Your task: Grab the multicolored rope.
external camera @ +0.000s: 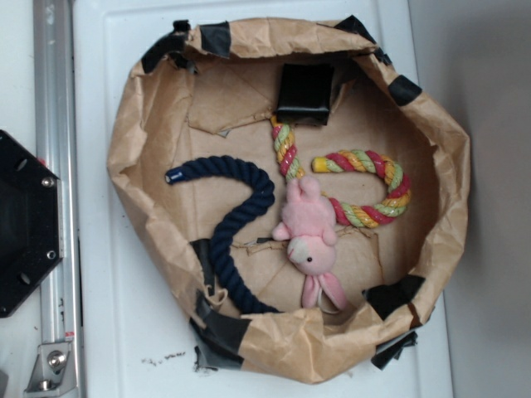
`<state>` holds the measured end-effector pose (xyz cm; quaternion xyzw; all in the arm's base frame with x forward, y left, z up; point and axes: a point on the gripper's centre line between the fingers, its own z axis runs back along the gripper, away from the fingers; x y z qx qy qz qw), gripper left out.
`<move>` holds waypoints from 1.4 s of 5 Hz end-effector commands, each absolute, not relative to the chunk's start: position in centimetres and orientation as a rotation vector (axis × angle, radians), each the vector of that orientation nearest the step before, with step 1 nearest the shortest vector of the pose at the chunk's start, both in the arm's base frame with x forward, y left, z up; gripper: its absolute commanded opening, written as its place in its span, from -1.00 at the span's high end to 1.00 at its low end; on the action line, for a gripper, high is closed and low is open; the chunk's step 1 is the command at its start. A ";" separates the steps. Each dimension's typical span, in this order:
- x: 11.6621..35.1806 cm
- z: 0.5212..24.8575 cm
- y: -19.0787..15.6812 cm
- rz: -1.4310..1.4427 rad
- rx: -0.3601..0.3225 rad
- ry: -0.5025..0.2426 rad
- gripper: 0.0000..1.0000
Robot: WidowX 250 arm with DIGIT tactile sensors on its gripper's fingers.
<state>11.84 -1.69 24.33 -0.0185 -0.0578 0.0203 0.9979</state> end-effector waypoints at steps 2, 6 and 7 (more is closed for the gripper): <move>16.8 19.8 -1.9 0.155 -0.043 -0.102 -1.00; 29.9 9.0 0.9 0.351 -0.072 -0.222 -1.00; 31.0 8.7 0.8 0.360 -0.087 -0.225 -1.00</move>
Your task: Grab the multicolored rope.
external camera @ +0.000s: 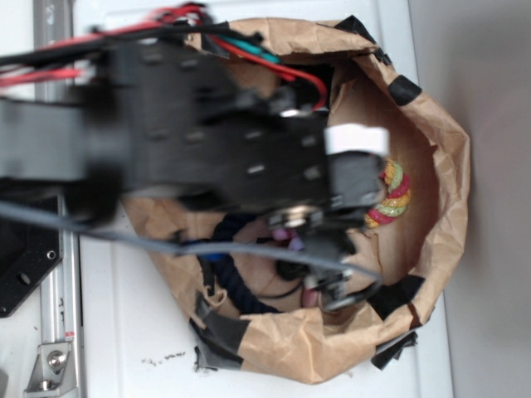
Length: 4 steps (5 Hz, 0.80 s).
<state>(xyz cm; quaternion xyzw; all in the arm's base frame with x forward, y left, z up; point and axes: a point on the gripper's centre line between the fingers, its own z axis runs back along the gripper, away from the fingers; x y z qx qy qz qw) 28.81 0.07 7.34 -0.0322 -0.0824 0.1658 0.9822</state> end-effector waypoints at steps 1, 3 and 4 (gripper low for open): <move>32.3 9.3 0.8 0.389 -0.117 -0.230 -1.00; 34.0 4.7 0.2 0.387 -0.041 -0.151 -1.00; 33.8 3.1 -0.4 0.306 -0.002 -0.135 -1.00</move>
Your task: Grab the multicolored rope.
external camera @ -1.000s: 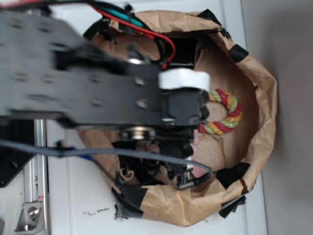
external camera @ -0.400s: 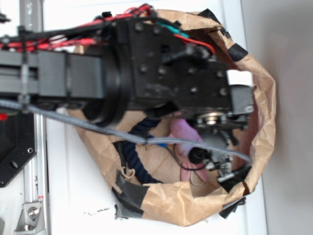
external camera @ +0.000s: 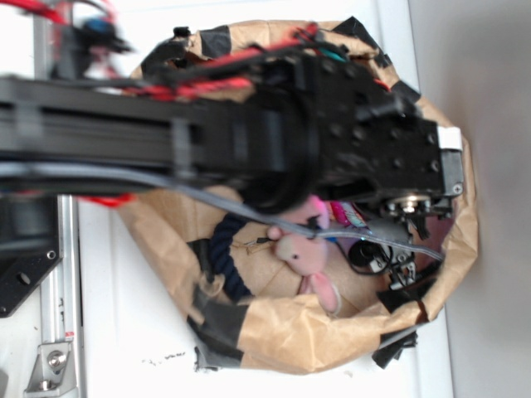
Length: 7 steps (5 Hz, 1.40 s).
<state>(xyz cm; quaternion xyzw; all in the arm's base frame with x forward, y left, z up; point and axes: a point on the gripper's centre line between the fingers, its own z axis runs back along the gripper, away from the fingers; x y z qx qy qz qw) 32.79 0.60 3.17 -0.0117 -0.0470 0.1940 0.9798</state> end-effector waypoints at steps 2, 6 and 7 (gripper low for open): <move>31.2 1.6 -0.8 0.334 -0.056 -0.093 1.00; 28.6 7.0 -2.5 0.108 -0.143 -0.103 1.00; 28.5 11.9 -0.6 0.017 -0.113 -0.188 1.00</move>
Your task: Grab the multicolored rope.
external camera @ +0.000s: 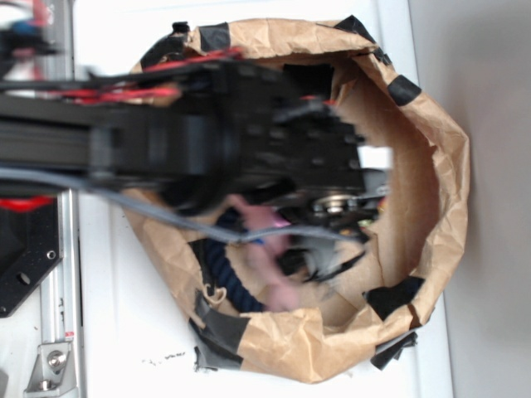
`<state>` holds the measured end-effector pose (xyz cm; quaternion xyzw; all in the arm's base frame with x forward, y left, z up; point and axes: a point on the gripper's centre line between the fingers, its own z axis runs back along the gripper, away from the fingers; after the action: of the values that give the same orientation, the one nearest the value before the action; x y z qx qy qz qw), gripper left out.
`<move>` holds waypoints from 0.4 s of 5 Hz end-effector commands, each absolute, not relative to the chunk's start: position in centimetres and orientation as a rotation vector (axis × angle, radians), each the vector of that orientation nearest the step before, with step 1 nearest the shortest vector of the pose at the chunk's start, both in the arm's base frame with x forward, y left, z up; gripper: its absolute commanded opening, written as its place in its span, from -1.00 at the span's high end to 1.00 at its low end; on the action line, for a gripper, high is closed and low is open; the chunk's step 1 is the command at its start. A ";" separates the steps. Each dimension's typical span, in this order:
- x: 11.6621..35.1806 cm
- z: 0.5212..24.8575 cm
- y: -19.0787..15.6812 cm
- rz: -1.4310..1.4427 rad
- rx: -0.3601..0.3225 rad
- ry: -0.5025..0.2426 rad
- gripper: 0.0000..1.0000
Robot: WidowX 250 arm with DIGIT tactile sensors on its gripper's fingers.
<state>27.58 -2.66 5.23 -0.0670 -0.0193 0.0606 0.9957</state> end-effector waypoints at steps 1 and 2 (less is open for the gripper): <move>28.6 17.0 1.1 0.011 -0.093 -0.209 1.00; 29.0 19.8 1.2 0.023 -0.141 -0.222 1.00</move>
<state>28.69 0.03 17.75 -0.0725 -0.0769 0.0062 0.9944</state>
